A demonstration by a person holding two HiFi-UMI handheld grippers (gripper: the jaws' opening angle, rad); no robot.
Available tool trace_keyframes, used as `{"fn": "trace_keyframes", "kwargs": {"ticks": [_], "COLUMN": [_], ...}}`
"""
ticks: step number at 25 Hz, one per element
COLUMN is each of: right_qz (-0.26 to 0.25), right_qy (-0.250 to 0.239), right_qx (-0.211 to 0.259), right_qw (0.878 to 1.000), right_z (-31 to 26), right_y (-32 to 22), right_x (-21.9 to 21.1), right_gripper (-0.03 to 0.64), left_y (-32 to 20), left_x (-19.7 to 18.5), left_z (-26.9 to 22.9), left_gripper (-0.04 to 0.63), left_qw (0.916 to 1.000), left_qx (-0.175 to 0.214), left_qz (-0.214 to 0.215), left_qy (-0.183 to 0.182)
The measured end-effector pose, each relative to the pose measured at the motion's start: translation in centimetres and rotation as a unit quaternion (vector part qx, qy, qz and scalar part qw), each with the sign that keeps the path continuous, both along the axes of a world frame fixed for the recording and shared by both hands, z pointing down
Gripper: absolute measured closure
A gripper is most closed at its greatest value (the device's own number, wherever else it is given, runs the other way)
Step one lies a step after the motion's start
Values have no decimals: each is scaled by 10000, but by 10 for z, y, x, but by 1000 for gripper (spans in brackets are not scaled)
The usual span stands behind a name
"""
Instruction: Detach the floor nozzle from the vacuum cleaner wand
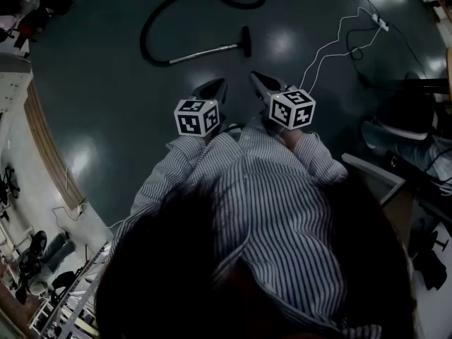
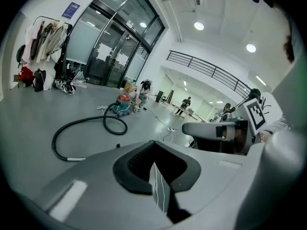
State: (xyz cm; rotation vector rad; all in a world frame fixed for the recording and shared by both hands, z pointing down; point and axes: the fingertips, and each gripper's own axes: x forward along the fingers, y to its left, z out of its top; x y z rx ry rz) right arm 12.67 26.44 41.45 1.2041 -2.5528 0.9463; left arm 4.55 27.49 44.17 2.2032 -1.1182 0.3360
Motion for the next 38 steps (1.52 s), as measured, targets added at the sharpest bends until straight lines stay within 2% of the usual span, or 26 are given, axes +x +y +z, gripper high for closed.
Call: {"fn": "trace_keyframes", "kwargs": {"ticks": [3,7,10,14,18,24,30,33,35,38], "right_qz": [82,-188,-332,-227,59,219,223,336,418,519], "right_qy": [-180,-378,-322,-251,-255,-237,-164,-117,-270,-770], "right_qx": [-142,-443,-535,-649,-786,-1056,-998,-947,-920,-1050], "right_qw": [9997,9981,9975,9973,9966,9939,9946,9949,9945,9901], "right_z": [9,21,26,37,39,48,51,52,50,50], "right_y": [-6,-16,-33,-70,-119,-183,-232,-249,-256,-262], "right_x": [4,-10,-26,-39,-56,-90,-120,-117,-108,-96], "right_gripper": [615,615,615,615,615,615,615,615,615,615], "left_y": [1,-10,-30,-71,-122,-193,-248,-269,-281,-295], "left_x": [0,-6,-15,-34,-57,-91,-117,-125,-126,-120], "left_z": [11,21,27,37,33,35,42,47,51,54], "left_gripper": [588,589,588,588,588,588,588,588,588,588], "left_qw": [9999,9996,9994,9991,9989,9975,9961,9951,9950,9947], "left_qx": [-157,-274,-332,-412,-427,-582,-505,-407,-440,-451], "left_qz": [6,-49,-18,7,165,398,650,812,832,897], "left_qy": [-36,-43,-35,-62,-66,-97,-323,-392,-342,-209]}}
